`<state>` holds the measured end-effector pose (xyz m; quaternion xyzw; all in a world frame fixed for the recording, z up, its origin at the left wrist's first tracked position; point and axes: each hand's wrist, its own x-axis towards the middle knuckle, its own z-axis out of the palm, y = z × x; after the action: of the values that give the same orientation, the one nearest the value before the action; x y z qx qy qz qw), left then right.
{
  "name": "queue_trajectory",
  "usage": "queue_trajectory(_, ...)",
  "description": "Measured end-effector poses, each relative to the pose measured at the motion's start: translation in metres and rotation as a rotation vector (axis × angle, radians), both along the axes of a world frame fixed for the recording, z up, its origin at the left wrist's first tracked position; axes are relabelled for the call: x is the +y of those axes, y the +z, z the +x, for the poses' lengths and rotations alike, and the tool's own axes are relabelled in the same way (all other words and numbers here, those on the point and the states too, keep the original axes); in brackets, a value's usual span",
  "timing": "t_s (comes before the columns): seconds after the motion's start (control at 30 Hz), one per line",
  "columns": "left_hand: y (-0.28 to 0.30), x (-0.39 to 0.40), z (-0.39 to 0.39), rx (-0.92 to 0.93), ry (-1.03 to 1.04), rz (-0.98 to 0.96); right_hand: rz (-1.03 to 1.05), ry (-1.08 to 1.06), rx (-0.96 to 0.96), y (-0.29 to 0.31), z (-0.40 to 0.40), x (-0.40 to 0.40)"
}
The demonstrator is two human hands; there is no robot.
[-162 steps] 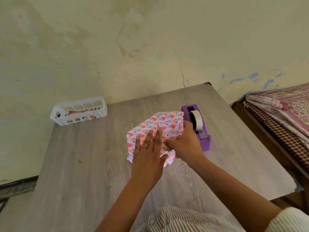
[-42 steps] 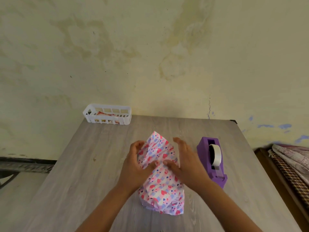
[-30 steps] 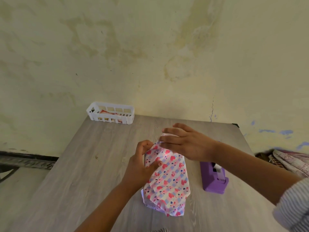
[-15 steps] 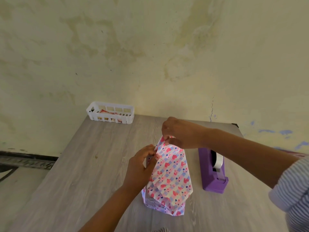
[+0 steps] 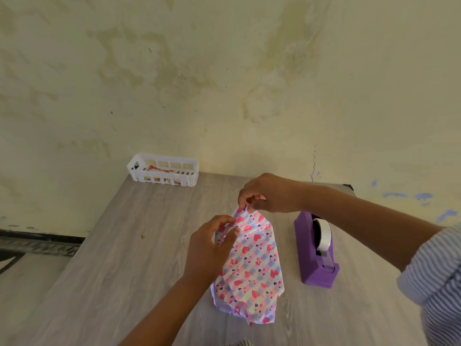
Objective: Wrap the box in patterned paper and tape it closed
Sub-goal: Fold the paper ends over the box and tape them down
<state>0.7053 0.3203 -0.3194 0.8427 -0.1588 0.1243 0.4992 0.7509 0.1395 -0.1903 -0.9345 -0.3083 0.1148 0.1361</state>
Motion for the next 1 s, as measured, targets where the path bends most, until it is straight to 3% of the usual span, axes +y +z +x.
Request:
queue_trajectory(0.37,0.004,-0.006,-0.001,0.029,0.026,-0.073,-0.119,-0.062,-0.065,0.005,-0.003,0.007)
queue_trajectory(0.53,0.008,-0.004,-0.001,0.045,0.062,-0.175,0.144,-0.253,-0.053,-0.011,-0.012,0.009)
queue_trajectory(0.67,0.011,-0.004,-0.002,0.073,0.038,-0.227,0.448,-0.475,0.092,-0.025,-0.018,0.004)
queue_trajectory(0.83,0.009,0.002,0.004,0.153,-0.025,-0.244,0.440,-0.531,0.204,-0.060,-0.028,-0.001)
queue_trajectory(1.0,0.013,0.009,0.016,0.278,-0.195,-0.065,0.542,-0.586,0.068,-0.077,-0.038,0.005)
